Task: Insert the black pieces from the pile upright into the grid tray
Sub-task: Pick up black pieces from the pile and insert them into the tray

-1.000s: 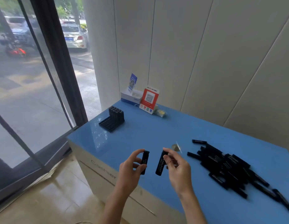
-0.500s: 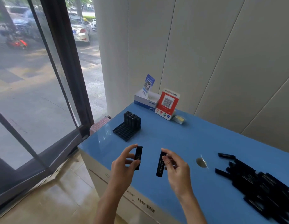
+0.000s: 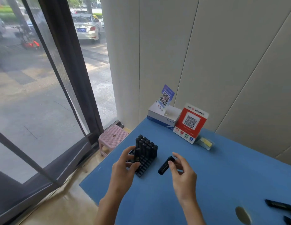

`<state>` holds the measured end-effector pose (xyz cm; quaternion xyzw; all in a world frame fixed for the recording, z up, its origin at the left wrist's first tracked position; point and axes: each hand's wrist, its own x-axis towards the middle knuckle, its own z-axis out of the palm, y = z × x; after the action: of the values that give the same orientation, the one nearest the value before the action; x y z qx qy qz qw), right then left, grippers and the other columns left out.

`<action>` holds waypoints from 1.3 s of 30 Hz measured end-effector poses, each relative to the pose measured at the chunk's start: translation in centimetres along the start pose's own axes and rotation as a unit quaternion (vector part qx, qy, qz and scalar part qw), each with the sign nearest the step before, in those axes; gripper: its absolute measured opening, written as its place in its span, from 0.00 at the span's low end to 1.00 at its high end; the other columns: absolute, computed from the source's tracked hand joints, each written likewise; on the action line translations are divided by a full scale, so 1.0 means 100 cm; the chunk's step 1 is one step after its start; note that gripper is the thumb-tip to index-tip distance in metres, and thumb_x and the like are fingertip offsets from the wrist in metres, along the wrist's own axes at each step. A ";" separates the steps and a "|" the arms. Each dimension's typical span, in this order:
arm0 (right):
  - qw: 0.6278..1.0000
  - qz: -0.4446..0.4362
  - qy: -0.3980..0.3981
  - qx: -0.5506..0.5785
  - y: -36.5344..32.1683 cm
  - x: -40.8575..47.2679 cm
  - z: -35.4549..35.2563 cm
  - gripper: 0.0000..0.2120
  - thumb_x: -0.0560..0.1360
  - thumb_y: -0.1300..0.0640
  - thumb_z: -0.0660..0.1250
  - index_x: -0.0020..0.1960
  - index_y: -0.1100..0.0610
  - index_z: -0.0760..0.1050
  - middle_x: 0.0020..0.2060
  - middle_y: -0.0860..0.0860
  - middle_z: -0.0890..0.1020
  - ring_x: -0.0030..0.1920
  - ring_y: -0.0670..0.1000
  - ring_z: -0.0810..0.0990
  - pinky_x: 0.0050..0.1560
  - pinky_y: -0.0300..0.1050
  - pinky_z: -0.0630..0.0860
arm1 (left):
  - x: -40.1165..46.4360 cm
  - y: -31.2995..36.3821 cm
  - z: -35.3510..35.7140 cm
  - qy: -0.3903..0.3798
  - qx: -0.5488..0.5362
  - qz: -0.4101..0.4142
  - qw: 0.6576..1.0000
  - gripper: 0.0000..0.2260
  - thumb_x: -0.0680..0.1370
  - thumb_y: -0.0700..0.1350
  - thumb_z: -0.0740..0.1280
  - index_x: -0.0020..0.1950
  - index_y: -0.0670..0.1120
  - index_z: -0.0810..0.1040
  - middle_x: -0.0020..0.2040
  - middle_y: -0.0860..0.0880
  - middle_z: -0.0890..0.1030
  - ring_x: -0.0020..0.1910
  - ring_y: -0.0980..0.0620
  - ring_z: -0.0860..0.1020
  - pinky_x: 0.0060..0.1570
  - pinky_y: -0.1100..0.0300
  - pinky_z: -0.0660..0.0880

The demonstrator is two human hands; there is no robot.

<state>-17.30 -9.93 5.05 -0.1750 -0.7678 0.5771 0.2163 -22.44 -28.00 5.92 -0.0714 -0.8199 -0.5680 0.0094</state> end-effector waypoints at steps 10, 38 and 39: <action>0.996 0.019 0.024 -0.089 0.029 0.035 0.052 0.15 0.74 0.62 0.68 0.45 0.40 0.72 0.40 0.38 0.80 0.42 0.39 0.78 0.38 0.27 0.72 | 0.070 -0.029 -0.002 -0.039 -0.012 -0.011 0.999 0.20 0.76 0.35 0.67 0.56 0.59 0.71 0.47 0.53 0.79 0.40 0.59 0.80 0.36 0.67 0.77; 0.904 -0.050 0.150 -0.397 0.036 0.034 0.126 0.10 0.70 0.62 0.72 0.51 0.55 0.80 0.42 0.48 0.82 0.43 0.51 0.79 0.41 0.43 0.77 | 0.146 -0.100 -0.012 -0.163 -0.031 0.128 0.978 0.22 0.74 0.29 0.66 0.50 0.59 0.72 0.47 0.56 0.75 0.47 0.62 0.77 0.44 0.71 0.74; 0.904 -0.049 0.150 -0.396 0.036 0.033 0.126 0.10 0.70 0.62 0.72 0.51 0.55 0.80 0.43 0.48 0.82 0.44 0.50 0.79 0.41 0.42 0.77 | 0.148 -0.101 -0.011 -0.164 -0.027 0.134 0.977 0.22 0.74 0.29 0.66 0.51 0.57 0.73 0.47 0.56 0.75 0.47 0.62 0.77 0.44 0.71 0.74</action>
<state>-26.73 -17.43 -1.04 -0.2932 -0.8991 0.1809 0.2700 -38.45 -30.91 -1.69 -0.2731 -0.7777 -0.5638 -0.0510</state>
